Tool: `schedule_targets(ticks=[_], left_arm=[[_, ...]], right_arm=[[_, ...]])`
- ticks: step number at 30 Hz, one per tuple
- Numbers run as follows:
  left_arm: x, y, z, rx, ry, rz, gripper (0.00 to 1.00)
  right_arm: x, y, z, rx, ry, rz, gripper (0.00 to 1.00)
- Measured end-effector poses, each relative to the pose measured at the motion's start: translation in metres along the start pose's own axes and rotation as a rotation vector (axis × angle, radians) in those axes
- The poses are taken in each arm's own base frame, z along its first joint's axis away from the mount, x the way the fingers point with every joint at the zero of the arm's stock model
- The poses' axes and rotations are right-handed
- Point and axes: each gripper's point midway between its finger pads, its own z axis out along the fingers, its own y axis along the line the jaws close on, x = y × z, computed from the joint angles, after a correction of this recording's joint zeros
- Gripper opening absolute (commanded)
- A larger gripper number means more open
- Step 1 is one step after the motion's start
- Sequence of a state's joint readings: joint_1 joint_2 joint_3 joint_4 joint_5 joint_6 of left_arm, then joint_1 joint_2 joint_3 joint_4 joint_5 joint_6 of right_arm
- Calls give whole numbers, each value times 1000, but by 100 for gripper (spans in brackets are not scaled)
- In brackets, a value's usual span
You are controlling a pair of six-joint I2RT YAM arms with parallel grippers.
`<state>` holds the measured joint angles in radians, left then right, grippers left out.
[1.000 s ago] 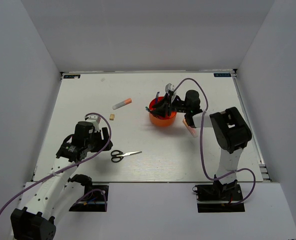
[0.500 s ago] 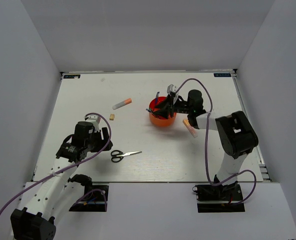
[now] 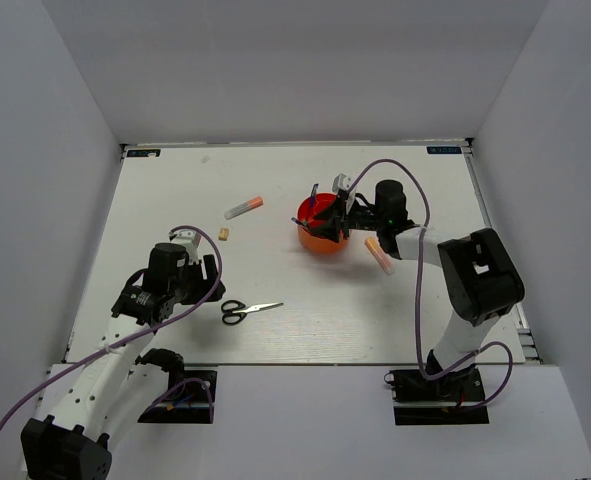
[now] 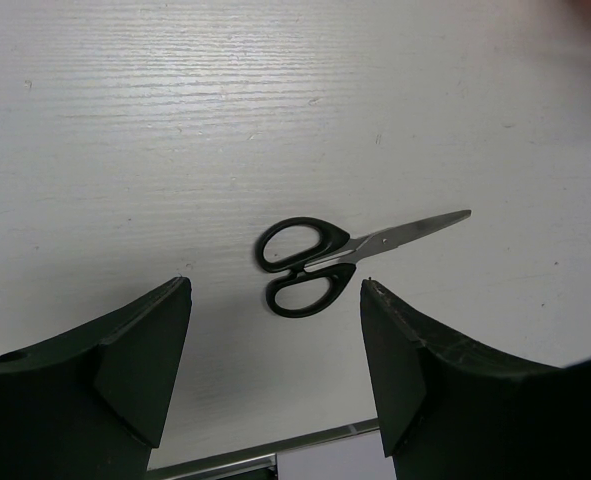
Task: Sort the stationery into containers
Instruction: Place the pen in the storage box, then pick up the pen from the center of the board.
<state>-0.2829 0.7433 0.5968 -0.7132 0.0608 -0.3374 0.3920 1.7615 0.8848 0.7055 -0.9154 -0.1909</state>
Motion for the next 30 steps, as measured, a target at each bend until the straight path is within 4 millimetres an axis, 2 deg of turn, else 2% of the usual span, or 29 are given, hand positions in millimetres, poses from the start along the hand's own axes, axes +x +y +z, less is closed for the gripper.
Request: schedule_targets(ticks=[8,10,14,15,17,19,20,22,23,24,25,26,27,28,29,30], left_arm=[[0,0,0,1,-2,0,78],[0,0,0,2,-3,0,78],[-1,-1,-1,3,-5,0,78],[-1,-1,-1,3,-5,0,78],[-1,-1,-1,4,-5,0,78],[-1,-1,-1,5,-6,0,78],[-1,-1,-1,5,-6,0,77],[-1,-1,-1,6,-7,0,70],[-1,-1,-1,7,-9,-1,62],[-1,-2,-1,10,-8,-2,33],[-1,-2,-1,12,-8,-6,18],[-2,-2,-1,13,-9,0,7],[-2,-3,-1,15,-9,-1,0],[-2,-3,-1,16,-8,-1,0],[-1,-3,0,13,-4,-2,2],[0,-2,1,11,3,-4,24]], right_arm=[[1,0,-6,14,34,-25,53],[3,0,-7,18,42,-25,48],[5,1,-9,19,55,-19,46],[5,1,-9,20,55,-21,44],[2,0,-10,25,52,-33,29],[-2,-1,-11,39,53,-30,7],[-2,0,-14,62,70,6,0],[-4,-1,-20,97,103,36,0],[-5,-5,-25,137,138,70,0],[-7,-8,-31,181,186,114,0],[-12,-14,-36,221,226,153,0],[-18,-22,-41,271,268,183,6],[-28,-32,-48,324,305,208,26],[-34,-38,-56,368,329,228,52],[-39,-43,-67,418,360,239,80],[-38,-43,-77,454,388,254,82]])
